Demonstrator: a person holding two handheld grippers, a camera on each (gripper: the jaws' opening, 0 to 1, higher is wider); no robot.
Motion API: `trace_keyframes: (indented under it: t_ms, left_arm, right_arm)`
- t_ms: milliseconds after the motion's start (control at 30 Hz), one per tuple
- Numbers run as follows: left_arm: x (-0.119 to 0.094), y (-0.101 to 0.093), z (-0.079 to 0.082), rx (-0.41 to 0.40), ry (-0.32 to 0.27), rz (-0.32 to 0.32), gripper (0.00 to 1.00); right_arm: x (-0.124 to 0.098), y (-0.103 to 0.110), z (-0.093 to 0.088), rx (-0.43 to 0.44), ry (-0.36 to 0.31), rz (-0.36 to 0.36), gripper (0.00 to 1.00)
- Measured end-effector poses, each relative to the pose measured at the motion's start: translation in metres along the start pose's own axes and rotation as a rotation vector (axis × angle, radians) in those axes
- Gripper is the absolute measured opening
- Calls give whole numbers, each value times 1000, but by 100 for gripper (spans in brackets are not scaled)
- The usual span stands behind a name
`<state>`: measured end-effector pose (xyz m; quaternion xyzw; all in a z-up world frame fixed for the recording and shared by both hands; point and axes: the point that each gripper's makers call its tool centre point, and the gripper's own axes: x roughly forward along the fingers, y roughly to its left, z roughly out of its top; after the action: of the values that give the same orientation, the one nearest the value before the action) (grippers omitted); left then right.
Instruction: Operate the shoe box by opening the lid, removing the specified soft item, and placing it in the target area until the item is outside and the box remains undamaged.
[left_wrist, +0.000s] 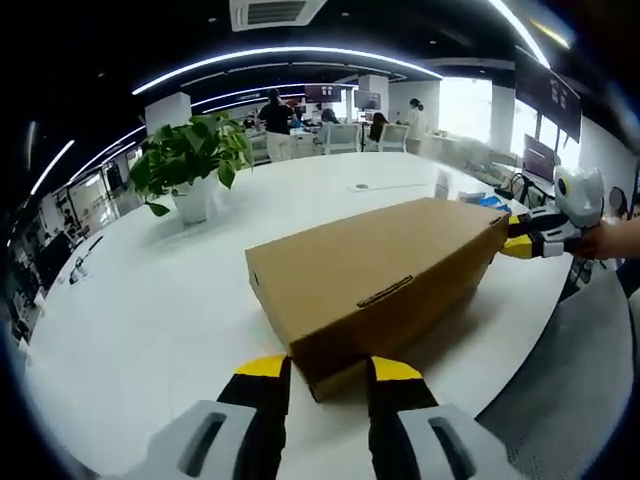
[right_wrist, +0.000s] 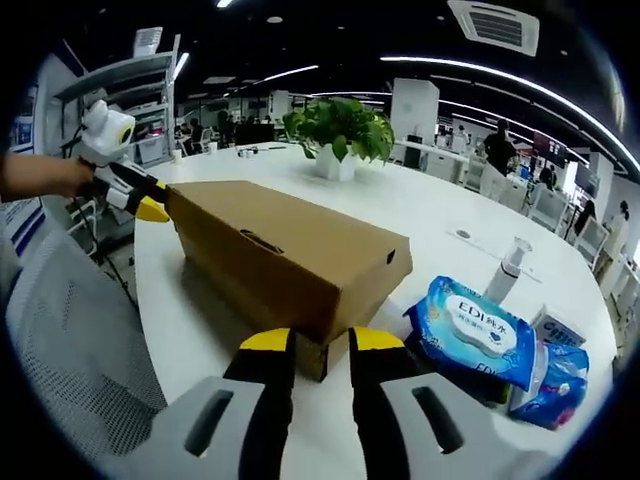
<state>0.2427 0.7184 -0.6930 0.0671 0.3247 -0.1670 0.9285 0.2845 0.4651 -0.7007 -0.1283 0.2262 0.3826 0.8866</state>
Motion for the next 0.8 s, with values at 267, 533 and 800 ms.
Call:
trace_keyframes:
  t_ms: [267, 533, 800]
  left_arm:
    - [5, -1, -10, 0, 28, -5, 30]
    - [0, -1, -9, -23, 7, 1, 30]
    - [1, 2, 1, -35, -28, 5, 28]
  right_arm:
    - [5, 4, -12, 3, 35, 16, 19]
    - [0, 4, -3, 44, 22, 22, 21]
    - [2, -1, 9, 48, 14, 25, 21]
